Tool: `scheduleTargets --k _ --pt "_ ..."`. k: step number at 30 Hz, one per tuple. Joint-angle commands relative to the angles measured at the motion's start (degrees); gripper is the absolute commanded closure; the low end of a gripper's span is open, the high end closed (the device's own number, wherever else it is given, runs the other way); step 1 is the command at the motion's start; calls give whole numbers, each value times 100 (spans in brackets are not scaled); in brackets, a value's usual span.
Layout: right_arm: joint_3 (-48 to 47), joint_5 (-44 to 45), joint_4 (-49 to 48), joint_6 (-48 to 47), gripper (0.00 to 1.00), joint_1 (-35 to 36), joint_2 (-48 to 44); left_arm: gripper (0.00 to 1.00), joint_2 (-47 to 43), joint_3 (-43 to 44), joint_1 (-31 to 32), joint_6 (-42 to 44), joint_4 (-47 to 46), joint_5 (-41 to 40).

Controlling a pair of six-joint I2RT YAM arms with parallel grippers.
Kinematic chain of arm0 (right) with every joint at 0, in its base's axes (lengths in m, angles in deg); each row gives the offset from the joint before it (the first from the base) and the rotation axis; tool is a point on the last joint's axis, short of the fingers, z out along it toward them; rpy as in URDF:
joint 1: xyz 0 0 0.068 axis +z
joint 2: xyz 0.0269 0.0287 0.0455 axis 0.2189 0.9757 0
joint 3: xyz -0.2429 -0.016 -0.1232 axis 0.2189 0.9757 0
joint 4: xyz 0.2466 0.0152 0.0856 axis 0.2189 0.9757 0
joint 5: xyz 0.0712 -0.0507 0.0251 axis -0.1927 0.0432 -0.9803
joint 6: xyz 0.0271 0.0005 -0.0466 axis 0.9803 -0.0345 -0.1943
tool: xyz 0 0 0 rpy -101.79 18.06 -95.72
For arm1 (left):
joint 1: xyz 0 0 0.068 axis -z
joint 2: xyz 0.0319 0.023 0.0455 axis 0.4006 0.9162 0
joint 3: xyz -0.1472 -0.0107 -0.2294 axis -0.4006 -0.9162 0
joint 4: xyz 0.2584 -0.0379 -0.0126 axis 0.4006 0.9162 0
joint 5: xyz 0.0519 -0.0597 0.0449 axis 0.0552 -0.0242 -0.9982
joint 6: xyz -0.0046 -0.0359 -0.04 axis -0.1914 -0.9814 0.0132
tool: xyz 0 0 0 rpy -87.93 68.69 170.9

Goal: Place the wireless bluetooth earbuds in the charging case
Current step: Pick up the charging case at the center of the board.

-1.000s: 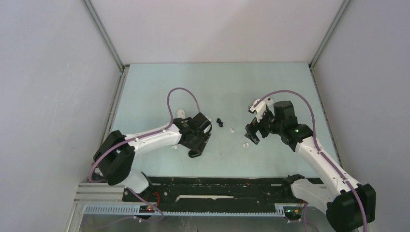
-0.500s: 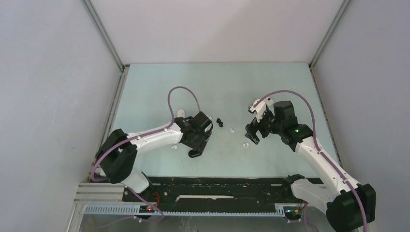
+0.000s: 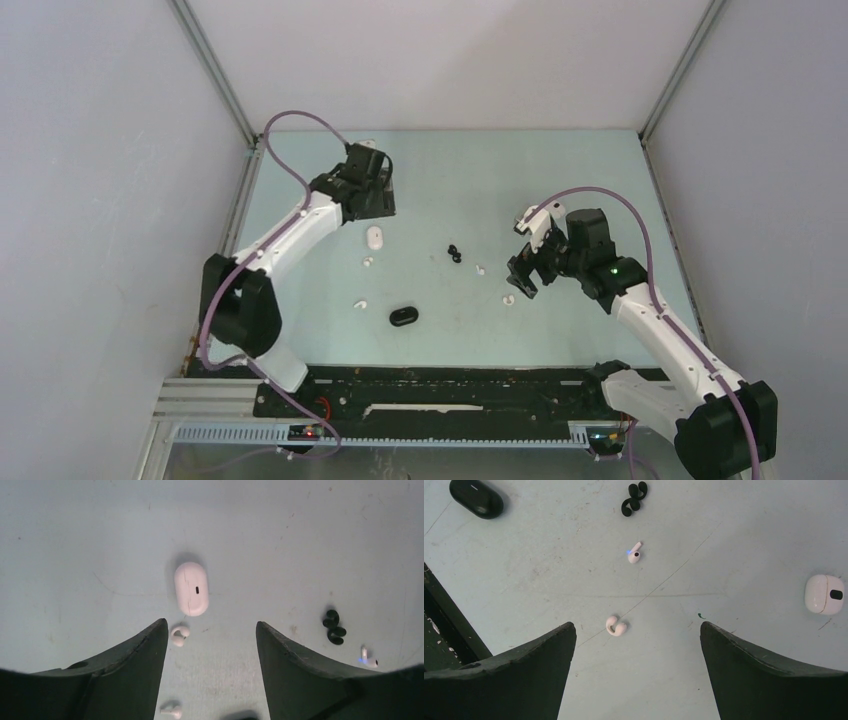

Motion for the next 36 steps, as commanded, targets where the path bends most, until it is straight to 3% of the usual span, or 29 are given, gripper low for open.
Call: scheduleTargets --k 1,7,36 --pt "14 87 -48 -50 4 6 -136 29 673 566 -65 108 161 -177" --pt "14 102 -37 -47 4 -31 -153 31 1242 476 -251 111 85 80" --pt "14 109 -7 -68 4 -51 -100 45 2251 698 -511 222 300 579"
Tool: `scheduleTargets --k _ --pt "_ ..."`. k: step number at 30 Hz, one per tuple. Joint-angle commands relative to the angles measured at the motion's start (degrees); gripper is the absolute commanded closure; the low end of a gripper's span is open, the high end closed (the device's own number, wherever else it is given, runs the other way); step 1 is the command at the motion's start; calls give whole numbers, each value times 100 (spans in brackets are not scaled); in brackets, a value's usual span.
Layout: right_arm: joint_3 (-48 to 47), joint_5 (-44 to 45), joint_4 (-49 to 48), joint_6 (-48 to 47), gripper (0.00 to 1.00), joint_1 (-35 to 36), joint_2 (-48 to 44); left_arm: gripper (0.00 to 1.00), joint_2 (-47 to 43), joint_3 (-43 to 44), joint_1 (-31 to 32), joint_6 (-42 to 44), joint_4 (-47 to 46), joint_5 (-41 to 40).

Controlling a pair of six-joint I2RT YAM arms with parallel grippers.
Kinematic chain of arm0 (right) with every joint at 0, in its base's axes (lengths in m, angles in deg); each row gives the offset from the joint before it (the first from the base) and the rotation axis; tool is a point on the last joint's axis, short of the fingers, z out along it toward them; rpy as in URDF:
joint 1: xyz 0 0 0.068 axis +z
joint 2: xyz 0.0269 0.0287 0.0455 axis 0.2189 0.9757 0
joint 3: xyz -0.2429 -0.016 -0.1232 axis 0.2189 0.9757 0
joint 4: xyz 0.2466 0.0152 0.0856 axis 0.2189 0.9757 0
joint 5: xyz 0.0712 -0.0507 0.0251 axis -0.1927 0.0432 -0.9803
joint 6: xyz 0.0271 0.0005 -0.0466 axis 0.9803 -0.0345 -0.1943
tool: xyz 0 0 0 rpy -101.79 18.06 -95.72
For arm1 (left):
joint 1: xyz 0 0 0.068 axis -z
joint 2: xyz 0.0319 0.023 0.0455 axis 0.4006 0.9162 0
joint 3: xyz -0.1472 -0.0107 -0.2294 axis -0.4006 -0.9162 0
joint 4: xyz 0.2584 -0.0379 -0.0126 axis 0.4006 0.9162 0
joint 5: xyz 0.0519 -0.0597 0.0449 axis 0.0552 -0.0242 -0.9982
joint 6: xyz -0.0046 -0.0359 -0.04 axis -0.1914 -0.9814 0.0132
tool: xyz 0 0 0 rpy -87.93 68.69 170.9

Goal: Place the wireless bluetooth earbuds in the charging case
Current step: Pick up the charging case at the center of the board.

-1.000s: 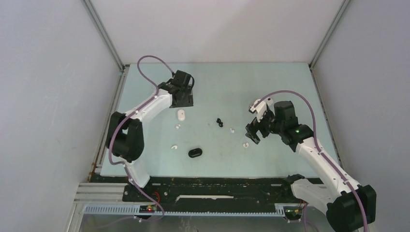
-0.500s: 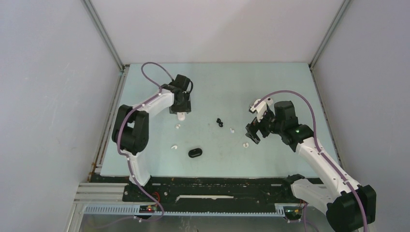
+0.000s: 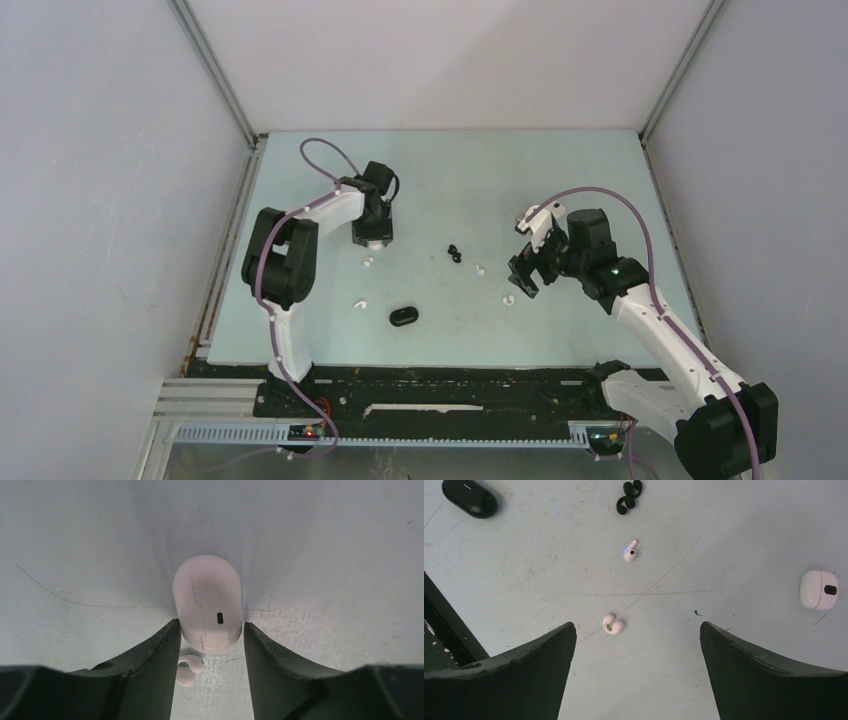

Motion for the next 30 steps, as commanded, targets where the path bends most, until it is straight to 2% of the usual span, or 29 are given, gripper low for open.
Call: scheduleTargets --k 1,6,9,13,16,19,21,24,30 --pt "14 11 -26 -66 4 -32 -59 49 -13 232 -46 120 80 22" --pt "14 -37 -17 -44 4 -82 -76 63 -387 94 34 249 59 122" --pt "14 -75 -23 -25 4 -113 -64 65 -1010 -80 334 485 -34 83" --pt "14 -100 -75 62 4 -112 -29 66 -1931 -467 1049 809 -505 374" --pt "14 46 -297 380 5 -107 32 67 -2548 -901 1537 588 -1032 669" --pt "-14 373 -602 956 7 -186 79 67 -3208 -1668 1807 150 -2055 1039" --pt "-139 172 -640 1506 10 -408 90 68 -3699 -2364 1949 -145 -2976 1151" --pt "-412 -718 -578 2308 14 -787 136 68 -4356 -3319 2164 -365 -4579 1230" --pt "-628 -2108 -1076 3438 23 -877 484 68 -4958 -4435 2543 -524 -6401 1426"
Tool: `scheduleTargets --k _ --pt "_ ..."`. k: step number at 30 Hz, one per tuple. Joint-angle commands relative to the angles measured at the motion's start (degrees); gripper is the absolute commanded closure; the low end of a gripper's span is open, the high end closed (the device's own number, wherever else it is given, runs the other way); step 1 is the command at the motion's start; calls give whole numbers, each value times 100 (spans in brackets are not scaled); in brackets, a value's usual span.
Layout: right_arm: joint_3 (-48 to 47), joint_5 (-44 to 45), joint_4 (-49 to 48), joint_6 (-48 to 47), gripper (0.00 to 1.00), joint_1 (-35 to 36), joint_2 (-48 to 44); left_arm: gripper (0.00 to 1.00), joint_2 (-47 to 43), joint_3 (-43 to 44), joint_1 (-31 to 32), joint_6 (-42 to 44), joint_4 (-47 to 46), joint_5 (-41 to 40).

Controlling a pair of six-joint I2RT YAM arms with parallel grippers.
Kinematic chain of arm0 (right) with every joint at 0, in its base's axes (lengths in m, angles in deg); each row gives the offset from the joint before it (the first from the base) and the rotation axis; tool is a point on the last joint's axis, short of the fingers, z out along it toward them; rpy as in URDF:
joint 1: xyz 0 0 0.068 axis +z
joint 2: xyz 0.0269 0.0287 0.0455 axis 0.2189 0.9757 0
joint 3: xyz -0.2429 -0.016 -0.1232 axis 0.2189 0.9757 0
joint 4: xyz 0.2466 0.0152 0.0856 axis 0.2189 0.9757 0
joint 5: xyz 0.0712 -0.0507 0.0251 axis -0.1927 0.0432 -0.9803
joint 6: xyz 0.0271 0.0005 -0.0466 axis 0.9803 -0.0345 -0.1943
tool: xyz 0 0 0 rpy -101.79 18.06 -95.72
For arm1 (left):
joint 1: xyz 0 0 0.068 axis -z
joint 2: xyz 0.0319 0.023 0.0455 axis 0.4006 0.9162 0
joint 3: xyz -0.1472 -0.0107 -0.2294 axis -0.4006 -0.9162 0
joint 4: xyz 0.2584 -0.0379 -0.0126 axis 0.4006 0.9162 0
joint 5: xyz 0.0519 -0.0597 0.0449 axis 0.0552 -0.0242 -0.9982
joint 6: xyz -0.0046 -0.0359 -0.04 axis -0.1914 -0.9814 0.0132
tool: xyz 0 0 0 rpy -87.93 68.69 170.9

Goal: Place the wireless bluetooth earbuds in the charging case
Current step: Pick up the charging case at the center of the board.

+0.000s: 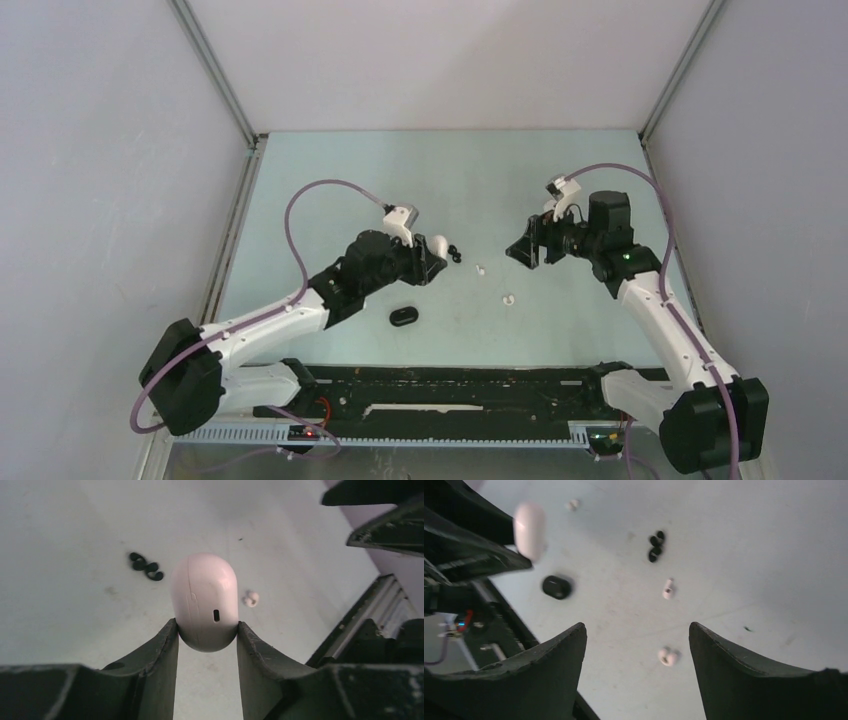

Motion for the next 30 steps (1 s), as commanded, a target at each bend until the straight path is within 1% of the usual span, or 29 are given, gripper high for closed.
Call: scheduleTargets --k 1,4,6,9,10,12,16,20,21,22,24,27,30 --pt "-315 -1241 -765 1157 24 41 299 68 -443 -543 222 -431 -2293 346" --pt "-315 -1542 -1234 1493 25 56 500 67 -477 -830 262 -854 -2866 331" --pt "-315 -1595 -1436 1502 25 111 531 68 -462 -1010 257 -1307 -3224 200" --pt "-311 -984 -1374 1031 26 348 343 68 -473 -1189 262 -2219 -3556 -149" --pt "-284 -756 -1391 861 26 440 241 68 -440 -1273 259 -2549 -3763 -156" --pt "-222 -577 -1459 645 26 641 102 68 -324 -1370 255 -3201 -4251 -343" --pt "-225 -578 -1697 620 28 846 204 68 242 -1527 209 -4625 -5393 -414" --pt "-394 -550 -1857 560 30 1108 296 69 1353 -1665 168 -6575 -7249 -523" --pt "-481 -547 -1834 505 31 1177 314 69 1623 -1594 174 -7144 -7330 -455" --pt "-587 -524 -1809 447 32 1235 334 69 1832 -1515 179 -7494 -7358 -397" --pt "-777 -488 -1751 313 34 1339 374 70 2015 -1357 214 -7642 -7391 -339" --pt "-1031 -238 -1522 162 34 1519 486 70 2021 -1260 246 -7654 -7379 -442" --pt "-1089 -78 -1352 64 34 1675 510 70 1994 -1205 240 -7725 -7379 -536"
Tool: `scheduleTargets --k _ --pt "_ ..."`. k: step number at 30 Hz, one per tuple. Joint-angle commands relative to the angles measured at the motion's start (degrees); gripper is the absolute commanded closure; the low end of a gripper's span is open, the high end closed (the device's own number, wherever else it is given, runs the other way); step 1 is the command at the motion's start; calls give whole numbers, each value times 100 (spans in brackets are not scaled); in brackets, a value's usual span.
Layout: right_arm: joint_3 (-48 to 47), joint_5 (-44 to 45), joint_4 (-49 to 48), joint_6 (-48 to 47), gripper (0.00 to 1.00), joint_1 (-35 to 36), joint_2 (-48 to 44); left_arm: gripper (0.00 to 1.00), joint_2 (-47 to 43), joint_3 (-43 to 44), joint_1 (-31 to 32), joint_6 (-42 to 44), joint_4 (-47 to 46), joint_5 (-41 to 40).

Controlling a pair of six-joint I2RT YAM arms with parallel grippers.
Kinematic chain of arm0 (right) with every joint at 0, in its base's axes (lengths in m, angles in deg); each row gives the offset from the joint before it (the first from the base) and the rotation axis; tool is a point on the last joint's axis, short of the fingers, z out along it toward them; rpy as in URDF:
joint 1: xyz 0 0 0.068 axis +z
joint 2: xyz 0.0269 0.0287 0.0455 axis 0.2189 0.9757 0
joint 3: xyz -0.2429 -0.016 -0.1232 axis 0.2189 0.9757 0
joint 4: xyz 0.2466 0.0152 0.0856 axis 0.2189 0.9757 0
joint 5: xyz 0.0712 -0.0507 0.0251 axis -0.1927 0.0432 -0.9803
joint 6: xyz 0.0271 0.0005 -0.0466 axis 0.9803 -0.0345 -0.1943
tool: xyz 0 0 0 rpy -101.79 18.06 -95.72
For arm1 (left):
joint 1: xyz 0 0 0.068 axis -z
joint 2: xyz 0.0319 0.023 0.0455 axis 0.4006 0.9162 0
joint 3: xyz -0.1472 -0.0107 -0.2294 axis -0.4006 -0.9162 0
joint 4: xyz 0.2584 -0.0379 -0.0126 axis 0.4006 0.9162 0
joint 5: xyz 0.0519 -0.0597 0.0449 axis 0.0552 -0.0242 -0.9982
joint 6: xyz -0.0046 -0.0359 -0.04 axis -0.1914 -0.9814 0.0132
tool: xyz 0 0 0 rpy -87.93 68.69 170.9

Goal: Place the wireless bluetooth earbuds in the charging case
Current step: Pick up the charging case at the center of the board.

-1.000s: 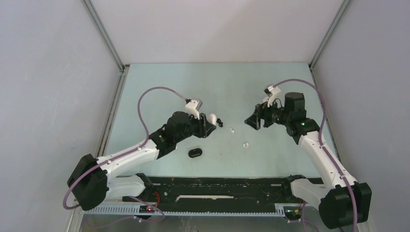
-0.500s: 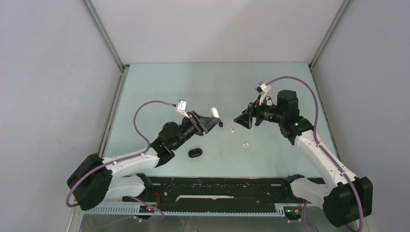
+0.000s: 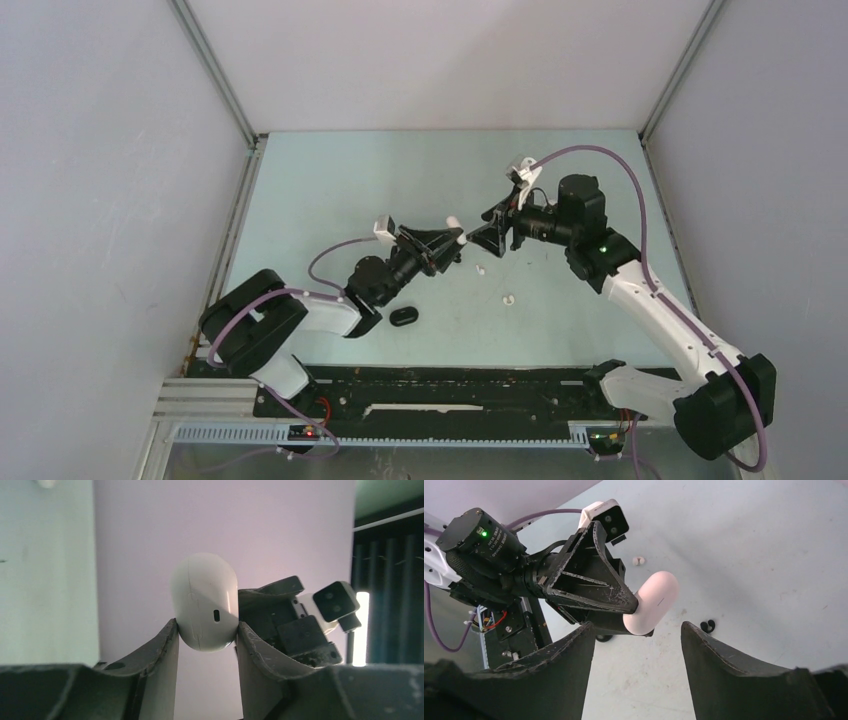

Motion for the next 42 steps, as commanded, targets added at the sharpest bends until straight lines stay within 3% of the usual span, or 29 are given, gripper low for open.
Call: scheduleTargets --k 1,8,18,27,32,37,39,42 --pt "-295 384 165 -304 33 218 33 70 -107 353 20 -560 -666 -212" --pt "-295 920 229 -423 32 545 76 70 173 713 98 -1057 -684 -33" --pt "-295 1466 -59 -572 45 635 83 69 295 912 213 -1159 -686 63" --pt "-417 1814 -37 -599 47 631 90 68 449 1007 259 -1287 -683 119" --pt "-419 1699 -115 -639 59 633 121 68 528 1062 285 -1350 -684 288" --pt "-466 1605 -108 -722 87 629 114 67 625 1063 292 -1451 -688 320" --pt "-487 1595 -88 -764 98 635 100 60 681 1063 287 -1506 -698 364" --pt "-506 1577 -56 -833 100 609 65 39 737 1027 269 -1536 -688 480"
